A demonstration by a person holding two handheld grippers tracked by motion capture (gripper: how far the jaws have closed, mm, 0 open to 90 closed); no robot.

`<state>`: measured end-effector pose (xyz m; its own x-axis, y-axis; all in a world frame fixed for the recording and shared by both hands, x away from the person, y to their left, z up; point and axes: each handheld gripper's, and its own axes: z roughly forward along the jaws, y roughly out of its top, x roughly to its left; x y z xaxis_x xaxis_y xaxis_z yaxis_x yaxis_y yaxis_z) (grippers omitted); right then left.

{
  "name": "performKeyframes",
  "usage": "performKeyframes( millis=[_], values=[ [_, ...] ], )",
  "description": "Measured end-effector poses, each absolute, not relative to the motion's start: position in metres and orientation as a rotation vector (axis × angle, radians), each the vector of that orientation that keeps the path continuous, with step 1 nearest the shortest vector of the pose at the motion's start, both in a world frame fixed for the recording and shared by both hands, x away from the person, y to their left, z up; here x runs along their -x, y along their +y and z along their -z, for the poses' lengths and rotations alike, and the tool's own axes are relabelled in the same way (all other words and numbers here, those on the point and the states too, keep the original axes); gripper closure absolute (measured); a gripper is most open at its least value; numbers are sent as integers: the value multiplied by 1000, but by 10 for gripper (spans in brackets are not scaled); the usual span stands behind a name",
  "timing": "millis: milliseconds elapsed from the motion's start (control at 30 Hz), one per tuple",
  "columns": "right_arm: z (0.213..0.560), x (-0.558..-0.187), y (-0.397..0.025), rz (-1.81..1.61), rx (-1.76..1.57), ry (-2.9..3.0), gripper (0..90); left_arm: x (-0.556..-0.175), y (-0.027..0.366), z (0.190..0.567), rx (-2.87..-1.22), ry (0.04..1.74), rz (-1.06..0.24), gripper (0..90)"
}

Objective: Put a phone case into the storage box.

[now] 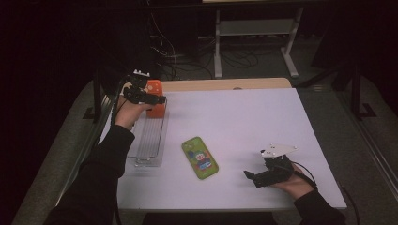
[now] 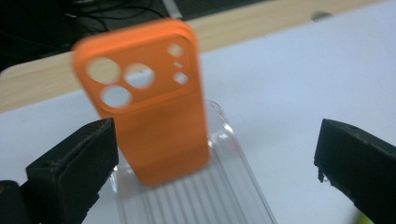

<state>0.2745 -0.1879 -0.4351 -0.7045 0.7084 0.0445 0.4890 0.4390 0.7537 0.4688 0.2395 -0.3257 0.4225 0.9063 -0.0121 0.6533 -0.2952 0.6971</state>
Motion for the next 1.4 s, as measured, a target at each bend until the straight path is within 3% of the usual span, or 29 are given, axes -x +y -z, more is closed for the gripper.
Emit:
performKeyframes(
  millis=[400,800,1400],
  values=[
    [435,-275,-188,-1134,-1032,2419,10,-427,222,322,-2074,1057,-358,0],
    [436,-275,-188,-1126,-1056,2427,10,-393,198,330,-2118,837,-288,0],
    [429,-274,-178,-1150,-1067,2395,10,-353,177,370,-2177,735,-220,0]
  ],
)
